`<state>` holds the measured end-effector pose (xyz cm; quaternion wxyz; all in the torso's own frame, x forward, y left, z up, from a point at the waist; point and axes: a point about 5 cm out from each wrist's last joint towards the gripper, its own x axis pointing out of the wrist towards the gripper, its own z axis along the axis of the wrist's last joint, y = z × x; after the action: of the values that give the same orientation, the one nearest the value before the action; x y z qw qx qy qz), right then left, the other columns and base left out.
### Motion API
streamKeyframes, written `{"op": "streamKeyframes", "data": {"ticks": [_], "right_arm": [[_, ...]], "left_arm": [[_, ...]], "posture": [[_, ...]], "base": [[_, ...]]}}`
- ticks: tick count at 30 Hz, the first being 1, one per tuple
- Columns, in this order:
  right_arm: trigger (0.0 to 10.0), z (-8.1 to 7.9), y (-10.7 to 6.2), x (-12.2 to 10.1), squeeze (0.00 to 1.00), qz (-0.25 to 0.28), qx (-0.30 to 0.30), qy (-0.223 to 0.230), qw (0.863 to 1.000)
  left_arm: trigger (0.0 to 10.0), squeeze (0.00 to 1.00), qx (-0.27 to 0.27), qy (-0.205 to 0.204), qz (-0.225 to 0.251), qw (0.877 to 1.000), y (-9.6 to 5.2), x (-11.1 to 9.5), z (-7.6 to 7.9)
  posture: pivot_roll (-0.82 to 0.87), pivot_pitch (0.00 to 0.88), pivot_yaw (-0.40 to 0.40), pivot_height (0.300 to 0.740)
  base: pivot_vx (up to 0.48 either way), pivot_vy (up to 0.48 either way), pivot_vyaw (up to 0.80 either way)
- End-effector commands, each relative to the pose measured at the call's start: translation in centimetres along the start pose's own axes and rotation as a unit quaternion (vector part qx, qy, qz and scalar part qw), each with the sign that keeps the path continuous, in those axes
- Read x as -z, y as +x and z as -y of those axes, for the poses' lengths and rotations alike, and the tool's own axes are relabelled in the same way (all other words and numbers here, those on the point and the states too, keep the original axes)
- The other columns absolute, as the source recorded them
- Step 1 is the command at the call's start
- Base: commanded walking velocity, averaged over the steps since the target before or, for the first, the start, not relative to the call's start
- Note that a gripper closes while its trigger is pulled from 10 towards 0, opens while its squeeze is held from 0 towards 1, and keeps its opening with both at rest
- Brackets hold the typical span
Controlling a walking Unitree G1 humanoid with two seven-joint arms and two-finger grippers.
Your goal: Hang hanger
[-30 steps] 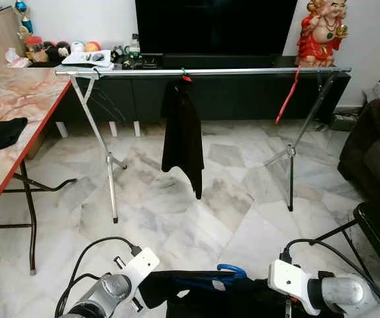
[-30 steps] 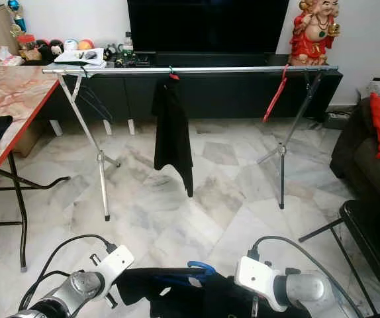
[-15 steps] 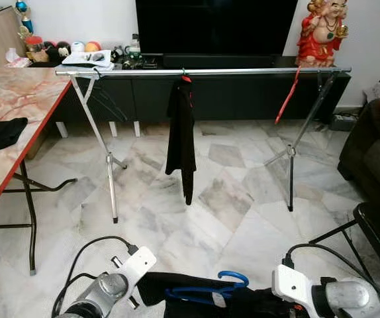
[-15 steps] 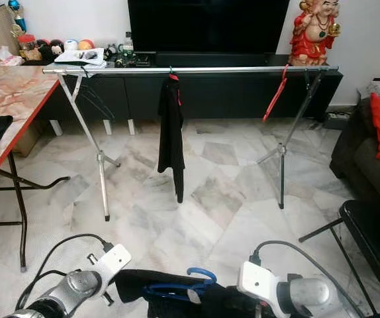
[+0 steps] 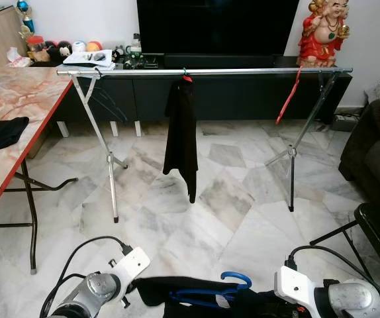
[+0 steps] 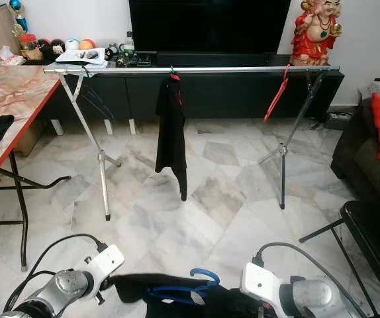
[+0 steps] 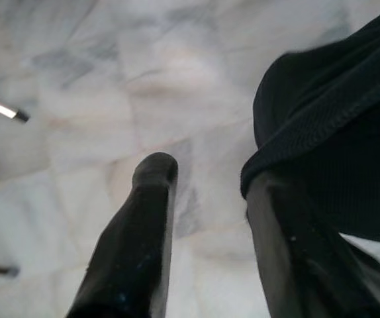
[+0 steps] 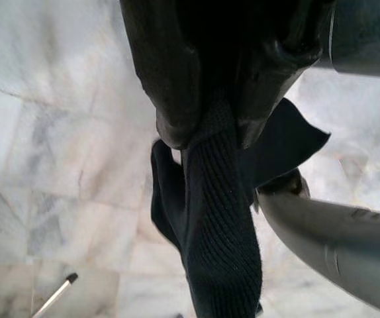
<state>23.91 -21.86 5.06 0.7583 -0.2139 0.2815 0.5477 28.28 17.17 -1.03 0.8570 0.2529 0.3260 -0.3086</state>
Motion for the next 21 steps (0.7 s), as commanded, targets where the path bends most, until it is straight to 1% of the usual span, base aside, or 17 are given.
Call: {"op": "streamKeyframes", "data": {"ticks": [1,3,6,8,10,13,14,15,16,17,18,20,21], "right_arm": [[10.0,0.3,-0.5,-1.1,0.0,0.038,0.005,0.001,0.999],[10.0,0.3,-0.4,-1.4,0.0,0.062,0.0,0.011,0.998],[10.0,0.2,-0.4,-2.0,0.0,0.097,-0.009,0.025,0.995],[10.0,-0.1,-0.4,-2.5,0.0,0.12,-0.029,0.032,0.992],[10.0,-0.4,-0.4,-2.5,0.0,0.12,-0.043,0.03,0.991],[10.0,-0.4,-0.2,-1.5,0.0,0.079,-0.04,0.019,0.996],[10.0,-0.4,0.0,-0.9,0.0,0.055,-0.041,0.015,0.998],[10.0,-0.5,0.2,-0.1,0.0,0.015,-0.041,0.002,0.999],[10.0,-0.6,0.3,0.5,0.0,-0.008,-0.044,-0.007,0.999],[10.0,-0.6,0.3,0.5,0.0,-0.008,-0.044,-0.007,0.999],[10.0,-0.5,0.5,1.0,0.0,-0.029,-0.038,-0.011,0.999],[10.0,-0.4,0.7,1.3,0.0,-0.046,-0.029,-0.016,0.998],[10.0,-0.3,1.0,1.5,0.0,-0.055,-0.024,-0.022,0.998]], "left_arm": [[10.0,1.0,0.019,0.006,0.015,1.0,-0.3,-0.2,-0.3],[10.0,1.0,0.035,0.006,0.025,0.999,-0.4,-0.5,-0.3],[10.0,1.0,0.041,0.01,0.032,0.999,-0.4,-0.7,-0.3],[10.0,1.0,0.042,0.003,0.035,0.999,-0.5,-0.7,-0.4],[10.0,1.0,0.038,-0.005,0.042,0.998,-0.6,-0.8,-0.6],[10.0,1.0,0.035,-0.016,0.051,0.998,-0.9,-0.9,-1.2],[10.0,1.0,0.03,-0.014,0.053,0.998,-1.2,-0.9,-1.8],[10.0,1.0,0.031,-0.001,0.048,0.998,-1.6,-0.7,-2.4],[10.0,0.49,0.035,0.012,0.038,0.999,-2.0,-0.4,-2.7],[10.0,0.49,0.035,0.012,0.038,0.999,-2.0,-0.4,-2.7],[10.0,0.0,0.05,0.04,0.008,0.998,-2.5,0.3,-3.1],[10.0,0.0,0.063,0.061,-0.017,0.996,-2.8,1.0,-3.3],[10.0,0.0,0.085,0.087,-0.046,0.992,-3.3,1.8,-3.4]], "posture": [[0.03,0.038,-0.013,0.74],[0.03,0.037,-0.013,0.74],[0.03,0.036,-0.012,0.74],[0.03,0.036,-0.012,0.74],[0.03,0.036,-0.012,0.74],[0.03,0.037,-0.016,0.74],[0.03,0.037,-0.016,0.74],[0.03,0.037,-0.016,0.74],[0.03,0.033,-0.016,0.74],[0.03,0.033,-0.016,0.74],[0.04,0.033,-0.017,0.74],[0.04,0.033,-0.017,0.74],[0.04,0.032,-0.018,0.74]], "base": [[0.0,0.0,0.0],[0.0,0.0,0.0],[0.0,0.0,0.0],[0.0,0.0,0.0],[0.0,0.0,0.0],[0.0,0.0,0.0],[0.0,0.0,0.0],[0.0,0.0,0.0],[0.0,0.0,0.0],[0.0,0.0,0.0],[0.0,0.0,0.0],[0.0,0.0,0.0],[0.0,0.0,0.0]]}}
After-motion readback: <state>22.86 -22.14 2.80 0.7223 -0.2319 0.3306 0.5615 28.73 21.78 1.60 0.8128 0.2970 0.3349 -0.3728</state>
